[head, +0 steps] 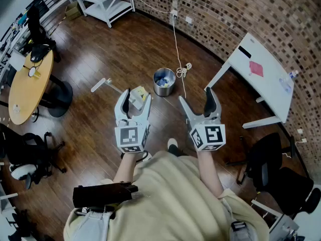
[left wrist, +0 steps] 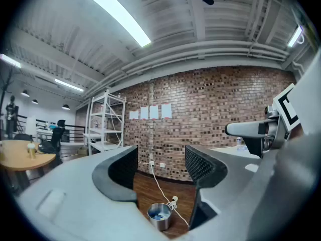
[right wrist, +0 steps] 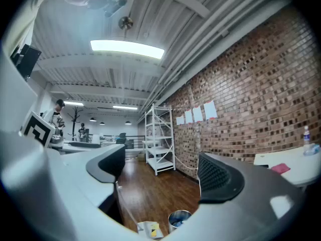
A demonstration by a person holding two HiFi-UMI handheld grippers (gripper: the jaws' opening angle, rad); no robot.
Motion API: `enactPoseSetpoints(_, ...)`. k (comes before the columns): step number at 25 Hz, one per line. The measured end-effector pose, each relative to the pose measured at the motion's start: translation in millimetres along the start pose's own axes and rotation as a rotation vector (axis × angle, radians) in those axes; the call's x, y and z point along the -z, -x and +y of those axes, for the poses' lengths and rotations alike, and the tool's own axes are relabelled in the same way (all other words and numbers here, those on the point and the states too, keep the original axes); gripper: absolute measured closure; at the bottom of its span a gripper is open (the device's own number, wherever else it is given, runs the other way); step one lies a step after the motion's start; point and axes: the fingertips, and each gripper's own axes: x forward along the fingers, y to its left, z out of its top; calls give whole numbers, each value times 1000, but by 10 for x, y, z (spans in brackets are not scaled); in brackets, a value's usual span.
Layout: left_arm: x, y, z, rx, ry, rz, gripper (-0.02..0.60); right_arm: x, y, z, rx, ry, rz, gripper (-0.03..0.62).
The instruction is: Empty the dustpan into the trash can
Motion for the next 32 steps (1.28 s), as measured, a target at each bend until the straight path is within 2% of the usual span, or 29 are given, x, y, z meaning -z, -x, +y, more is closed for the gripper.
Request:
enactPoseSetpoints(3, 54, -273, -65, -60, -19, 33, 309, 79, -199, -331, -62, -86, 41, 146)
enactPoseSetpoints(8, 70, -631, -259, -97, -35, 49, 309, 102, -379, -775, -98, -111, 42, 164)
enactPoseSetpoints(12, 133, -767, -388, -110, -42, 89, 310, 233, -499, -949, -124, -163, 62, 164)
enactPoseSetpoints(15, 189, -866, -377, -107, -56, 90, 310, 271, -592, -979, -141, -172, 63, 164)
enactPoseSetpoints(24, 244, -1228, -56, -151, -43, 134, 310, 416, -1064, -1072, -173, -186, 90, 180)
enactPoseSetpoints(32, 273, -1842, 609, -132, -20, 111, 315, 407, -2093, -776, -226, -158, 85, 194)
